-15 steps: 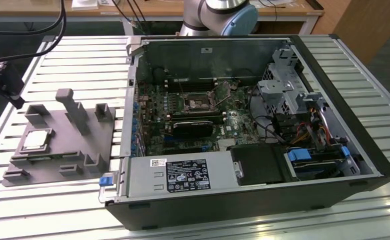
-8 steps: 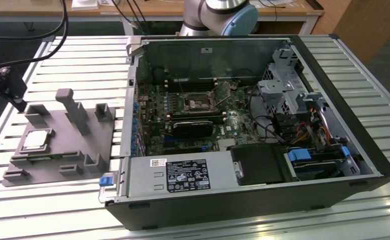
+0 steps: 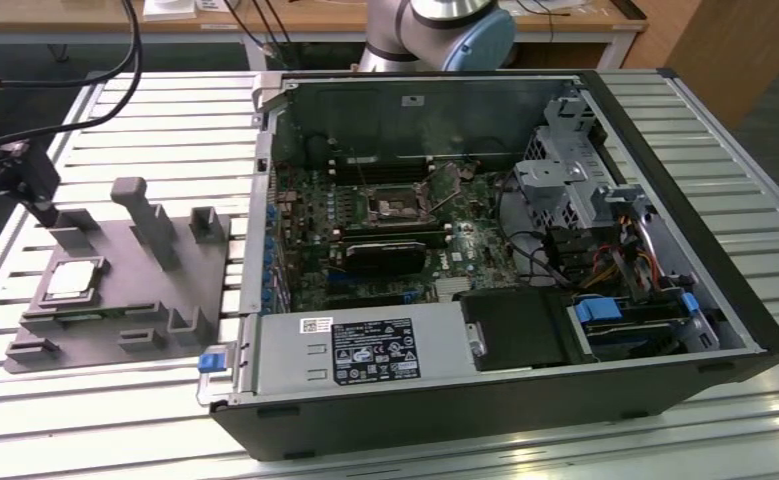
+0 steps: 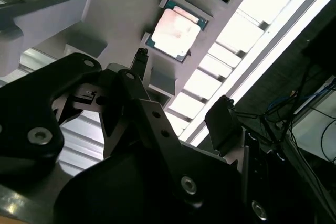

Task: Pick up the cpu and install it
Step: 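Pick up the cpu and move it towards the insertion slot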

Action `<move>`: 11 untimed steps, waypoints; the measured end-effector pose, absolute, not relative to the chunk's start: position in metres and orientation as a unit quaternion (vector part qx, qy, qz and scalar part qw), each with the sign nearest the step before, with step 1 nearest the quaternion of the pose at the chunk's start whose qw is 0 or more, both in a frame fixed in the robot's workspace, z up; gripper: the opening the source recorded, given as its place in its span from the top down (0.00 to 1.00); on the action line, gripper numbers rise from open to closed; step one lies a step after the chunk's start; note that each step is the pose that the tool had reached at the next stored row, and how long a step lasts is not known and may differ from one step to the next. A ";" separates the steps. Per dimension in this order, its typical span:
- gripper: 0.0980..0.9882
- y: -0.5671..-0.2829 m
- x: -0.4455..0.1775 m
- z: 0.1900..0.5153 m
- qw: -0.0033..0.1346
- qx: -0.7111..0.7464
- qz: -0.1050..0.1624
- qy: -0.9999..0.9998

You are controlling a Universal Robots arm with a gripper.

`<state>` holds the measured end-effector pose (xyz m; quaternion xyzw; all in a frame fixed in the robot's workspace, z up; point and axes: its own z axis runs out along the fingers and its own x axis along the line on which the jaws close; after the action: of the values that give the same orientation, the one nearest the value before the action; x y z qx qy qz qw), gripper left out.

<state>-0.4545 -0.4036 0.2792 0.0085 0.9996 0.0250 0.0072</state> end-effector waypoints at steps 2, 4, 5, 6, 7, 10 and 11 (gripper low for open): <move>0.30 -0.404 -0.455 0.278 0.007 0.008 0.025 1.000; 0.30 -0.404 -0.455 0.277 0.007 0.008 0.025 1.000; 0.30 -0.404 -0.454 0.276 0.007 0.008 0.025 1.000; 0.30 -0.404 -0.454 0.276 0.007 0.008 0.025 1.000; 0.30 -0.404 -0.454 0.275 0.007 0.008 0.025 1.000; 0.30 -0.404 -0.454 0.272 0.007 0.008 0.025 1.000; 0.30 -0.404 -0.454 0.271 0.007 0.008 0.025 1.000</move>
<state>-0.4545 -0.4036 0.2710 0.0084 0.9996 0.0250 0.0072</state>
